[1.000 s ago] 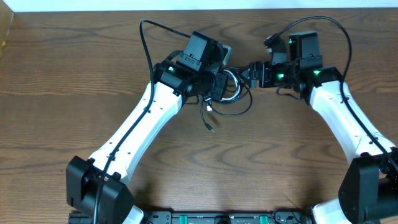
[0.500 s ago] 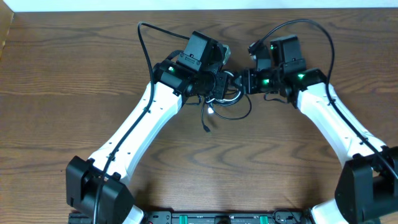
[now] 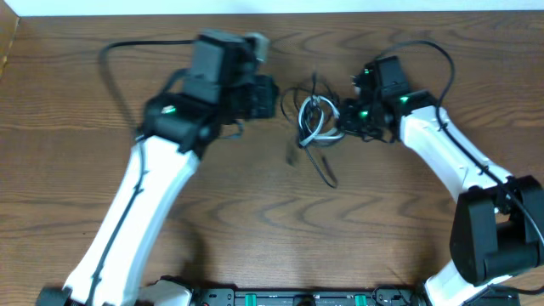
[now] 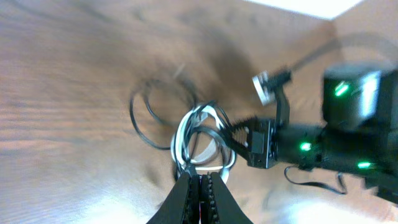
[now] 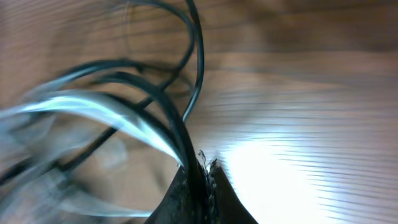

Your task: Untangle cables

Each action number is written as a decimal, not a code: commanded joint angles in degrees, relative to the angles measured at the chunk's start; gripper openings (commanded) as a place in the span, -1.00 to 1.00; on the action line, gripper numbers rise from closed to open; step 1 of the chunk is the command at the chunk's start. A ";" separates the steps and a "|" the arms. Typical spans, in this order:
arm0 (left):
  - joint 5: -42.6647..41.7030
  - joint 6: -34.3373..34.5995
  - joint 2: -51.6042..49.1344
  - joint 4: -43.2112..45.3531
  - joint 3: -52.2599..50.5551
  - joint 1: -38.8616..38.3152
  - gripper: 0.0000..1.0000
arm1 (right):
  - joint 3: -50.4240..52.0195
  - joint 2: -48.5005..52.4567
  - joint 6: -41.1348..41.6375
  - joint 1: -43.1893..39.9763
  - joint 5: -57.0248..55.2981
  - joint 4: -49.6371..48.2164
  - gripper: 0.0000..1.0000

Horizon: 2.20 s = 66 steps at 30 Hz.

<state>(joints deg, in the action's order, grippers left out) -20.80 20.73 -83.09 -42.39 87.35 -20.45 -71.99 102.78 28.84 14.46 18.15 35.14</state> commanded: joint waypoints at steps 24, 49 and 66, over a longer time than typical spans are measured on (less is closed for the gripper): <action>-6.01 -7.34 -6.05 -3.34 1.01 5.11 -0.84 | -8.02 -5.33 -20.81 -6.56 35.19 1.03 -0.98; -26.56 -11.37 -22.43 9.66 1.01 5.11 0.31 | -8.15 -6.36 -26.82 -6.91 39.65 7.98 -0.98; -28.50 -13.05 -29.77 15.93 1.01 3.80 0.35 | -8.15 -6.36 -28.96 -5.75 38.77 7.96 -0.98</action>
<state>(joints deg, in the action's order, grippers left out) -47.37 8.71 -112.77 -26.65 87.48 -15.77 -79.44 96.92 1.34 8.23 55.09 43.11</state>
